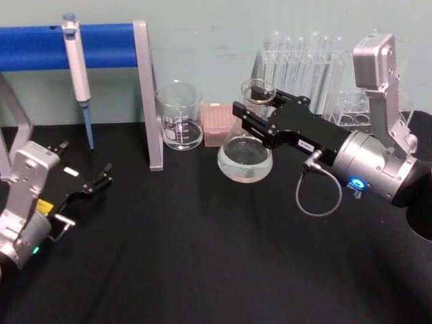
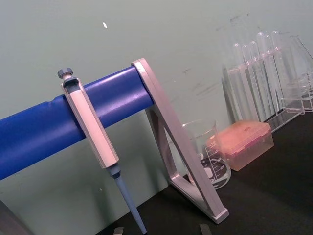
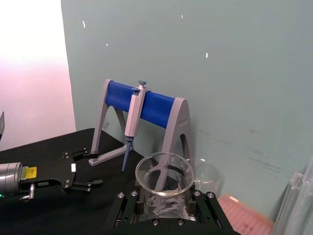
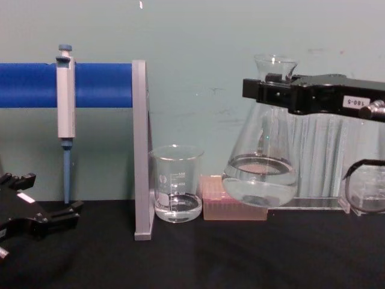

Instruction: Grasp the erlenmeyer flask with one hand, shake it three times, then place it back.

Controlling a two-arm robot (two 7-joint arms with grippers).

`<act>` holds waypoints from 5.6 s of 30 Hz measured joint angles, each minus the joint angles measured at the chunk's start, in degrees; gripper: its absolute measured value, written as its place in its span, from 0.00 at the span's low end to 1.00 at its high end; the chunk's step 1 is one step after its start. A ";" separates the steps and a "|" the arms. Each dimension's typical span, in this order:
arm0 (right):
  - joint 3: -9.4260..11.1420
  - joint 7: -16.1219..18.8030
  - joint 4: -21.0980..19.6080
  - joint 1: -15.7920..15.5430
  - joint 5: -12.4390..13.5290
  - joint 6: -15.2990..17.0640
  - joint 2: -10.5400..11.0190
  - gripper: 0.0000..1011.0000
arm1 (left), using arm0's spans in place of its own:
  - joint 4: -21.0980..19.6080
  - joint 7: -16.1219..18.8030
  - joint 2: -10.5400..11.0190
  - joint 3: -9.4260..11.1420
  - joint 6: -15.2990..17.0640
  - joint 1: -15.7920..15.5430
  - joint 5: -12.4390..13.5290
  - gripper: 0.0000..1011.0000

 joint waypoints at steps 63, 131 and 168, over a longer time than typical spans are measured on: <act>-0.99 0.30 1.23 0.76 0.43 -0.11 -0.10 0.45 | 0.00 0.00 0.00 0.00 0.00 0.00 0.00 0.99; -11.52 11.21 1.62 4.87 5.03 -4.25 3.65 0.45 | 0.00 0.00 0.00 0.00 0.00 0.00 0.00 0.99; -0.05 -9.55 4.93 0.24 -5.05 -2.78 -1.38 0.45 | 0.00 0.00 0.00 0.00 0.00 0.00 0.00 0.99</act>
